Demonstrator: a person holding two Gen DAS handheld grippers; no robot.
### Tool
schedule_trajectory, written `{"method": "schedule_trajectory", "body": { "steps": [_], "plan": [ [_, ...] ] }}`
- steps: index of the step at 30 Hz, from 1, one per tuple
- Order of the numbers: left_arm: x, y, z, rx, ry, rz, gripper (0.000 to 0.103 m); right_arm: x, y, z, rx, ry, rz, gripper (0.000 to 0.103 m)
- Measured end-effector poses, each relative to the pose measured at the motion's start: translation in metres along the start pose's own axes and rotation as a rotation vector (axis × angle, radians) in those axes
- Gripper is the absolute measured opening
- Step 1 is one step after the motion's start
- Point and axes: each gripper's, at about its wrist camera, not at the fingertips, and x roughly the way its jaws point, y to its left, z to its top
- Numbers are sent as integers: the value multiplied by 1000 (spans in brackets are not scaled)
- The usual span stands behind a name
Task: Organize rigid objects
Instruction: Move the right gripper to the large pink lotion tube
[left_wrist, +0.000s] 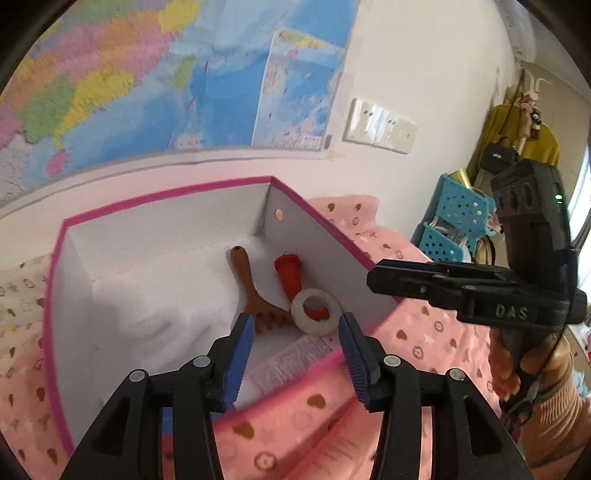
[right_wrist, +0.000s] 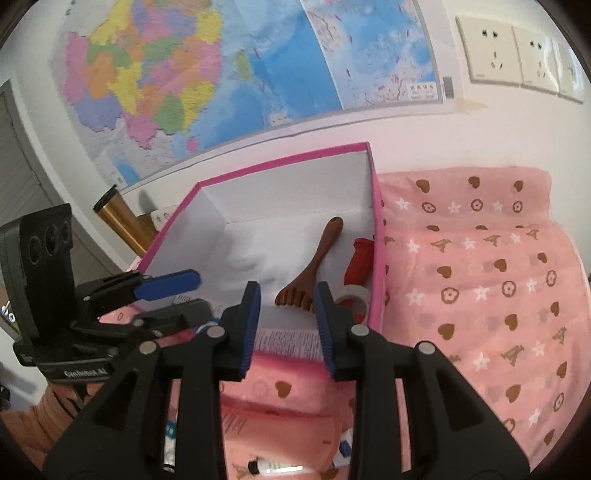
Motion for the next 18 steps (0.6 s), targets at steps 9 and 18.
{"method": "schedule_trajectory", "body": {
  "steps": [9, 18],
  "plan": [
    [-43, -10, -34, -19, -61, 2, 60, -31, -1, -36, -16, -16, 5, 44],
    [-43, -6, -76, -86, -3, 34, 61, -25, -21, -77, 68, 45, -16, 46]
  ]
}}
